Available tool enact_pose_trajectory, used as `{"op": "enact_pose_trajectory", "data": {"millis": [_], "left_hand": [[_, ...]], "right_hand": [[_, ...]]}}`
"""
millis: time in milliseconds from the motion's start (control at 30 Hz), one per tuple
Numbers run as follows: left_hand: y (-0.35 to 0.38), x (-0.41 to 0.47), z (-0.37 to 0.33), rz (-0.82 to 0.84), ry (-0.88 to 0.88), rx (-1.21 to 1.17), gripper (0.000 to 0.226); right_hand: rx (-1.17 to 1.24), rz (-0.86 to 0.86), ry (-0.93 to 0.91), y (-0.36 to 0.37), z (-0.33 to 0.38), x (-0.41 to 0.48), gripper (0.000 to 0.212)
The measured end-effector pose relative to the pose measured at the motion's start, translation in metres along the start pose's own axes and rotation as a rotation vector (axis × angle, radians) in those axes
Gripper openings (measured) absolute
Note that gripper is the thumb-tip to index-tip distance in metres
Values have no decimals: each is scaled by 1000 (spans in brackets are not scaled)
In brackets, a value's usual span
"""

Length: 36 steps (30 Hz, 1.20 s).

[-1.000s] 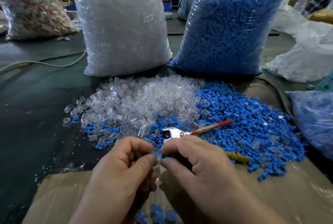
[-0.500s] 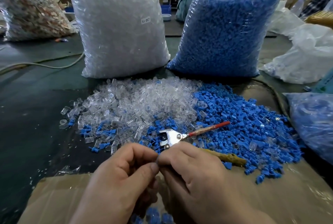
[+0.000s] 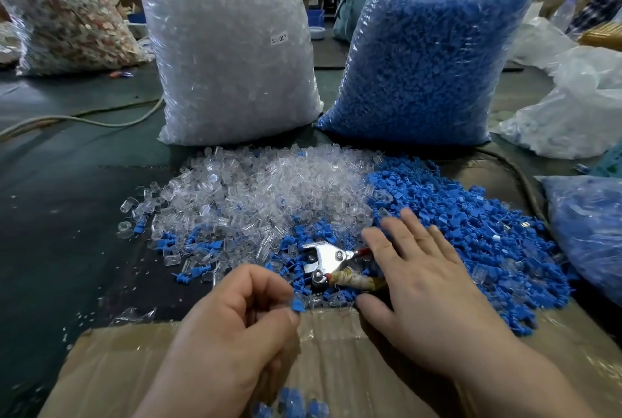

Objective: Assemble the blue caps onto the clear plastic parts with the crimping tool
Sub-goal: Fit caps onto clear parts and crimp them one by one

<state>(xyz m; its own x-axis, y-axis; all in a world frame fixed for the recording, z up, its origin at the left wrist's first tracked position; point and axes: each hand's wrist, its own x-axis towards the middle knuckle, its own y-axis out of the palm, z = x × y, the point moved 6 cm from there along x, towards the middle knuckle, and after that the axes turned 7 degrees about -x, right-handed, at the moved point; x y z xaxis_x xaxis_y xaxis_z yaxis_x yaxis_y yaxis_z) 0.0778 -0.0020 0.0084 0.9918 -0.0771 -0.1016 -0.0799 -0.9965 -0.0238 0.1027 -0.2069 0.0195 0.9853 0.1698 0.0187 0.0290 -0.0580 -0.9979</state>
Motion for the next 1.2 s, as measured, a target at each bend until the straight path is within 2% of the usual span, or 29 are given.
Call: {"op": "enact_pose_trajectory", "data": {"millis": [67,400,533,633,733,867,933,1033,1133,1200], "left_hand": [[0,0,0,5,-7,-8,37],[-4,4,3,-21,-20,-101,34],[-5,5,2,-54,-15,-184,22],[-9,8,3,-91,7,-219,27],[-15,10,4,-114,37,-227,38],[-19,10,1,-123,104,-252,24],[-19,9,-3,-123,140,-258,22],[-20,8,-3,-132,171,-251,30],[-17,6,-8,-88,200,-233,22],[-17,4,-9,-81,225,-191,32]], "right_hand": [[-12,37,-4,4,-4,0,78],[-68,11,-16,-6,-6,6,66],[-15,-99,42,-18,-8,4,65],[131,-141,51,-29,-7,-2,64],[203,-116,-38,-36,4,-12,70],[195,-73,-152,-38,22,-22,67],[160,-94,-164,-43,28,-25,61],[146,-32,-180,-42,28,-24,70],[152,-107,-194,-45,27,-26,63],[177,-76,-207,-41,28,-26,70]]}}
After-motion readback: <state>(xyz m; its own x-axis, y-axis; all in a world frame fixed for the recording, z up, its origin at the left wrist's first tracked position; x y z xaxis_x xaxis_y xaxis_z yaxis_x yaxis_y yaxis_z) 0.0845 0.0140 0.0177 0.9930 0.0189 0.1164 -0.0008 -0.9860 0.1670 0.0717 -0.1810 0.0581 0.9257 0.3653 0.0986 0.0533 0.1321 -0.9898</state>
